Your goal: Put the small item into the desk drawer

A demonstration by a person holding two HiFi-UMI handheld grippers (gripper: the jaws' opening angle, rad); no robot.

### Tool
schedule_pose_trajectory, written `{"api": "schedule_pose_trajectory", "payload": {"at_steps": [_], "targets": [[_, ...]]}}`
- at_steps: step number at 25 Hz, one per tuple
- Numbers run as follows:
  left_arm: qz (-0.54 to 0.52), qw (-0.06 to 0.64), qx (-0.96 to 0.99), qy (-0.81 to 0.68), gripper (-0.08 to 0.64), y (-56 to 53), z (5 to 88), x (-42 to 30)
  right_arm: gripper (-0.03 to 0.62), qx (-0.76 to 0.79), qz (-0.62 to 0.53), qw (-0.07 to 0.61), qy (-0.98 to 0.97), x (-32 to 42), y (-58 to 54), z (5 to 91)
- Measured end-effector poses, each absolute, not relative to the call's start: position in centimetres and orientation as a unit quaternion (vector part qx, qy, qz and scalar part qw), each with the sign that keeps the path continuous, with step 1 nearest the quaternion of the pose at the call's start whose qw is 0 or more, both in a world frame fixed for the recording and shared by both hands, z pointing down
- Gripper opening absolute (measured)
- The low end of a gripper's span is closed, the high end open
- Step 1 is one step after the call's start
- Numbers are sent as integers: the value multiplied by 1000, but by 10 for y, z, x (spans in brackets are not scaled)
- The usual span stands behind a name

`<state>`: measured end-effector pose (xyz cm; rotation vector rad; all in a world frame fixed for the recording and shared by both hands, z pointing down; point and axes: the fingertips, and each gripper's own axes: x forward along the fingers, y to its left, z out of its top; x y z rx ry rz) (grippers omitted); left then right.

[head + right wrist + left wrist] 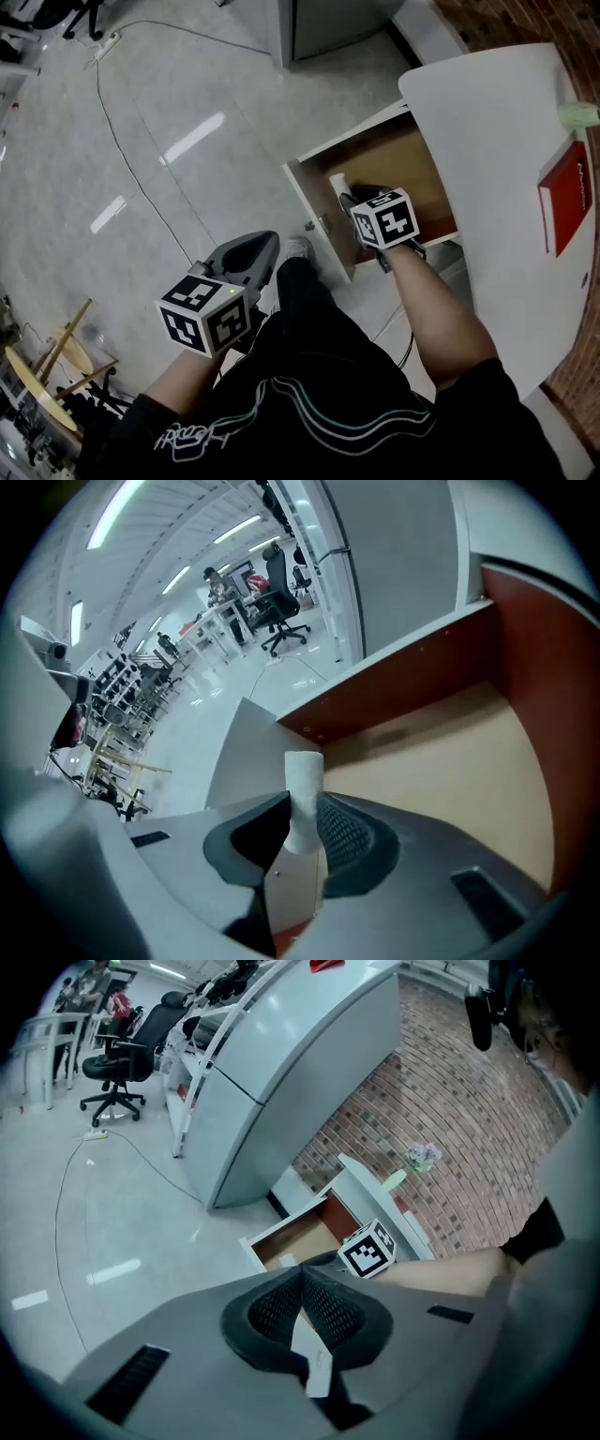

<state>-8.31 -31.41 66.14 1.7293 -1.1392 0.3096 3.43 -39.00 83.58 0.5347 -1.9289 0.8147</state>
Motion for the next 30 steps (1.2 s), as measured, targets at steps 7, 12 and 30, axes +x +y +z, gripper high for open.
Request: {"api": "schedule_pose_trajectory", "payload": {"at_steps": [7, 12, 30], "targets": [[128, 520, 697, -477, 20, -309, 689, -96, 101, 207, 350, 501, -764, 32, -388, 886], [126, 530, 685, -484, 20, -304, 701, -108, 101, 201, 364, 508, -754, 32, -383, 906], [111, 526, 690, -485, 20, -284, 696, -120, 207, 201, 398, 472, -761, 30, -381, 898]]}}
